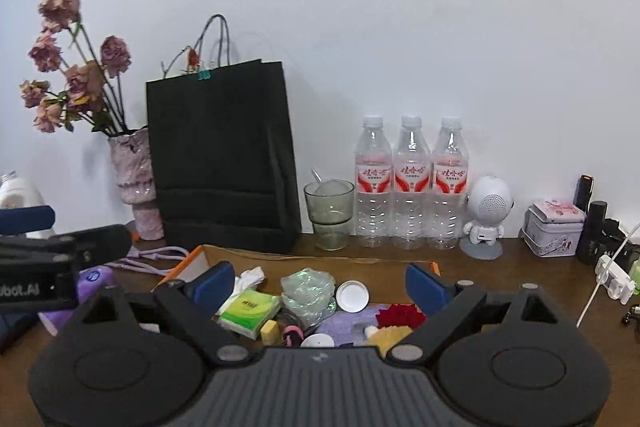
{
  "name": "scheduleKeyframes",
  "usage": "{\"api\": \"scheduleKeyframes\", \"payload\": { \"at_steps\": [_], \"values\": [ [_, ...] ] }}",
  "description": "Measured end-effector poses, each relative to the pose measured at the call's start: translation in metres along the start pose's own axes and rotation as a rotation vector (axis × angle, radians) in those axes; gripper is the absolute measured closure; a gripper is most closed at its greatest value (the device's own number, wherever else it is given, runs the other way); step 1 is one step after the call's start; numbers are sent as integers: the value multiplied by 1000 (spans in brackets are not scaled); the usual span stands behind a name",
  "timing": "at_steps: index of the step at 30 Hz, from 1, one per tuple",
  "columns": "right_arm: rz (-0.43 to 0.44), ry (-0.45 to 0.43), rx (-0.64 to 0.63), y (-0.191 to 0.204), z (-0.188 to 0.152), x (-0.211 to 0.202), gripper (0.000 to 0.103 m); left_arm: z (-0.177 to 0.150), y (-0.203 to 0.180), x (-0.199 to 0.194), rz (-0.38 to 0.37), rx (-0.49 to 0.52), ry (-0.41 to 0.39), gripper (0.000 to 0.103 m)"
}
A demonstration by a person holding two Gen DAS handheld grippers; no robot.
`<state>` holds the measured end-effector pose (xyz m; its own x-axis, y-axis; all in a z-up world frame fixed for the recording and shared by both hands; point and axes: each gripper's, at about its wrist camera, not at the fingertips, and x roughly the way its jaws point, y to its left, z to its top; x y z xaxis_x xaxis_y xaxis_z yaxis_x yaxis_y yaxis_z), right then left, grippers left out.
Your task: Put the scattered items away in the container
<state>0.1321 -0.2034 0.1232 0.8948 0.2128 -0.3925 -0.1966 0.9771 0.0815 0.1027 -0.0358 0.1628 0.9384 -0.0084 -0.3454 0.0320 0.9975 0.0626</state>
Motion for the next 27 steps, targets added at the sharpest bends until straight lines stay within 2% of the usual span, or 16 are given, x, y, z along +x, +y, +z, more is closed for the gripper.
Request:
{"api": "scheduleKeyframes", "payload": {
  "at_steps": [4,7,9,11,15,17,19,23,27],
  "values": [
    [-28,-48,-42,18,-26,-42,11,-31,0,-42,3,-47,-4,0],
    [-53,-69,-79,28,-59,-90,10,-70,6,-84,-45,-47,-36,0],
    [-28,-55,-79,31,-89,-126,10,-98,8,-114,-24,-17,-44,0],
    [9,-37,-73,35,-117,-157,9,-129,14,-146,-12,-28,-62,0],
    [46,-1,-67,45,-173,-201,5,-183,23,-186,-8,-130,12,0],
    [22,40,-67,48,-193,-207,5,-199,21,-191,-17,-136,68,0],
    [5,68,-56,49,-203,-204,5,-201,20,-186,-20,-123,80,0],
    [-35,140,-28,48,-202,-171,5,-192,19,-150,2,-116,128,0],
    [-59,190,-29,46,-202,-140,5,-197,11,-119,-14,-51,192,0]
  ]
}}
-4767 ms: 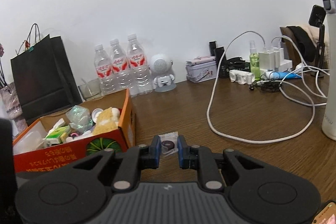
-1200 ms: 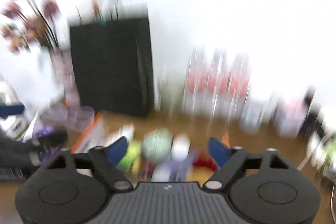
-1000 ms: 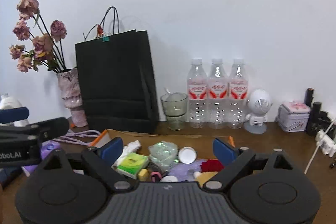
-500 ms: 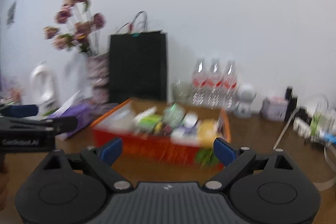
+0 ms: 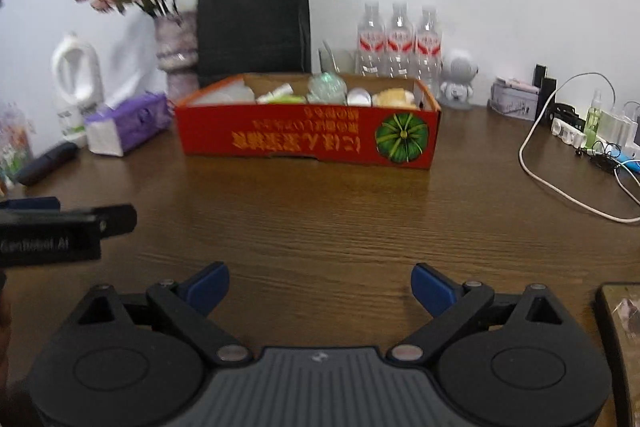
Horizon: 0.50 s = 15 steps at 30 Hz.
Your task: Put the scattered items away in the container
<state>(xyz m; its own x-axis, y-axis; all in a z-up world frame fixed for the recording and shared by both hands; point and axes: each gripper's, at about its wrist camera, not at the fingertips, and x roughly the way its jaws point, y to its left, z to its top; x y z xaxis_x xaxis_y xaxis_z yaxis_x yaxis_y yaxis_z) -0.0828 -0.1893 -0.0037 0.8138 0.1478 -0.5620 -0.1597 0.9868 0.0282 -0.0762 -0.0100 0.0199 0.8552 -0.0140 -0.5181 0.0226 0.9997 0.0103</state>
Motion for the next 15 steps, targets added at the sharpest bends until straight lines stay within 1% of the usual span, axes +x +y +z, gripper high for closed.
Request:
{"api": "scheduleKeyframes", "payload": {
  "at_steps": [2,4,8,9,11,15],
  "values": [
    [2,24,9,0,2,12,5,-3,-3,9,5,17,21,0],
    [11,47,27,-2,5,22,5,-3,-4,19,16,13,47,0],
    [-28,87,40,-3,9,35,4,-2,0,32,10,-13,104,0],
    [-37,94,34,-2,10,36,1,-3,1,34,4,-15,118,0],
    [-46,104,20,1,12,41,0,-3,0,39,14,-16,149,0],
    [-48,106,25,-1,14,43,0,-3,-1,40,18,-18,153,0]
  ]
}}
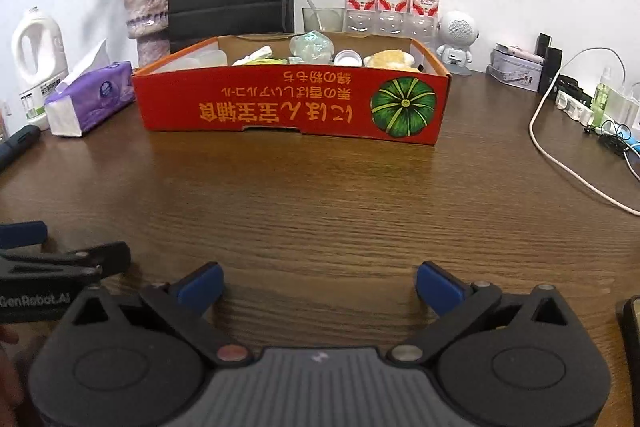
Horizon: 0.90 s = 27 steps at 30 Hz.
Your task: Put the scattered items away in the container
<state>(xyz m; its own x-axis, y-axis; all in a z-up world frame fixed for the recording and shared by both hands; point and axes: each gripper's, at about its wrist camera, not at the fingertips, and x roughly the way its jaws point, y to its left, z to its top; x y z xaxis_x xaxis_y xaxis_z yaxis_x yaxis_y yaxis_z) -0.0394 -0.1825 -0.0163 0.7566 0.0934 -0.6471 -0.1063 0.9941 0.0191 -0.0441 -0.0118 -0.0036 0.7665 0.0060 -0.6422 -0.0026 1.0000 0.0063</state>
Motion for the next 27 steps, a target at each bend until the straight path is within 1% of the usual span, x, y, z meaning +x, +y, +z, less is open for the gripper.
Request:
{"api": "scheduleKeyframes", "payload": {
  "at_steps": [27],
  "values": [
    [-7,0,6,1,3,1,0,3,-2,4,-11,2,1,0]
  ]
}}
